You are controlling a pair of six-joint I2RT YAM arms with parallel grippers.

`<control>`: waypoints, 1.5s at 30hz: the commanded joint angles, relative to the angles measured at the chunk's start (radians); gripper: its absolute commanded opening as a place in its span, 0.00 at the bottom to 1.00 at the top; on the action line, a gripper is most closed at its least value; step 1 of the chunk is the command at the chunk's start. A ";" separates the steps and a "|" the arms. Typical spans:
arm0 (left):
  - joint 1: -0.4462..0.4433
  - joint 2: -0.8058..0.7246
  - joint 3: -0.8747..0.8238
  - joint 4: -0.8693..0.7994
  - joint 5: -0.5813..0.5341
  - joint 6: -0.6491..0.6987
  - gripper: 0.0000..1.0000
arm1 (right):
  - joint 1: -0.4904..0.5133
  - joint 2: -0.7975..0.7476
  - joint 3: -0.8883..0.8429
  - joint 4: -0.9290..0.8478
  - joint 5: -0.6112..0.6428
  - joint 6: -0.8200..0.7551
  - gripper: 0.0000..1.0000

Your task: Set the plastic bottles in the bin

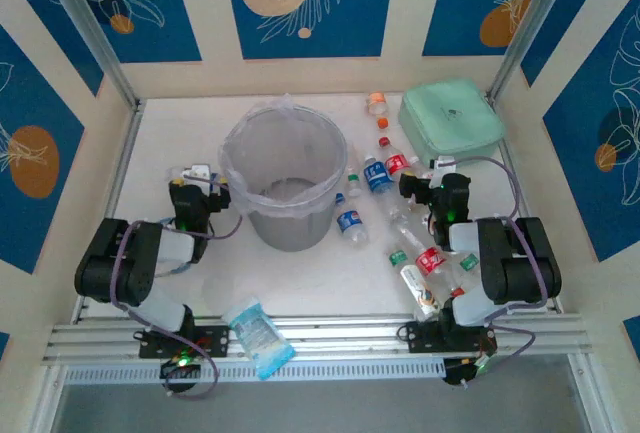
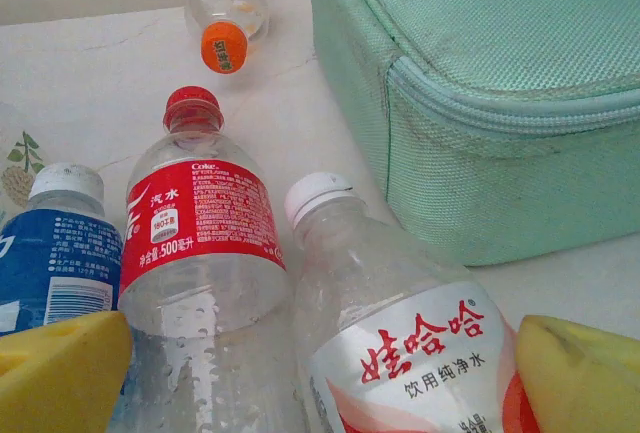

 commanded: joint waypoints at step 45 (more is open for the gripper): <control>0.032 -0.584 0.179 -1.029 -0.159 -0.402 1.00 | -0.021 -0.275 0.695 -1.516 0.113 -0.105 0.96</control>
